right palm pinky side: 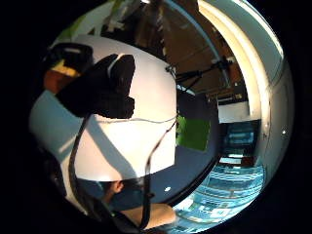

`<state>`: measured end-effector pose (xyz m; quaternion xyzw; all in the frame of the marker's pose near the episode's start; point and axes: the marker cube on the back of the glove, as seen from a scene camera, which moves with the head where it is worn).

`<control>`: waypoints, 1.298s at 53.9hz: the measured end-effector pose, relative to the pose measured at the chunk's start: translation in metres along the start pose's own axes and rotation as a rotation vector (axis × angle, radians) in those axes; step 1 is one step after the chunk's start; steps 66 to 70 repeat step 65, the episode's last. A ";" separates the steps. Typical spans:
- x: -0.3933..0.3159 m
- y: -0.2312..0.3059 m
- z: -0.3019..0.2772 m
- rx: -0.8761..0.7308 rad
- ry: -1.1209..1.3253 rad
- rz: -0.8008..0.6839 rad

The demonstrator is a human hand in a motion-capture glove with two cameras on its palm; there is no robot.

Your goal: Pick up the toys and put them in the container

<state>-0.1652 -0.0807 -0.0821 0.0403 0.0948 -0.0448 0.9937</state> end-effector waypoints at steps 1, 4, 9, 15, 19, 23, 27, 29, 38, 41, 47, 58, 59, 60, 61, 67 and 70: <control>0.006 0.002 0.001 -0.002 0.004 0.007; 0.019 0.007 0.005 -0.013 0.016 0.033; 0.043 0.014 0.015 -0.017 0.037 0.071; 0.081 0.018 0.037 -0.014 0.010 0.110; 0.099 0.021 0.053 -0.024 -0.013 0.125; 0.109 0.026 0.065 -0.034 -0.016 0.134; 0.115 0.031 0.076 -0.041 -0.014 0.138; 0.119 0.033 0.082 -0.046 -0.016 0.139; 0.130 0.038 0.097 -0.078 -0.054 0.143; 0.132 0.039 0.100 -0.080 -0.064 0.142; 0.132 0.041 0.102 -0.087 -0.085 0.134; 0.132 0.044 0.103 -0.093 -0.095 0.123; 0.132 0.045 0.103 -0.094 -0.096 0.121; 0.132 0.045 0.103 -0.095 -0.097 0.120; 0.132 0.046 0.103 -0.095 -0.097 0.119; 0.131 0.047 0.103 -0.095 -0.099 0.117; 0.131 0.047 0.103 -0.095 -0.099 0.117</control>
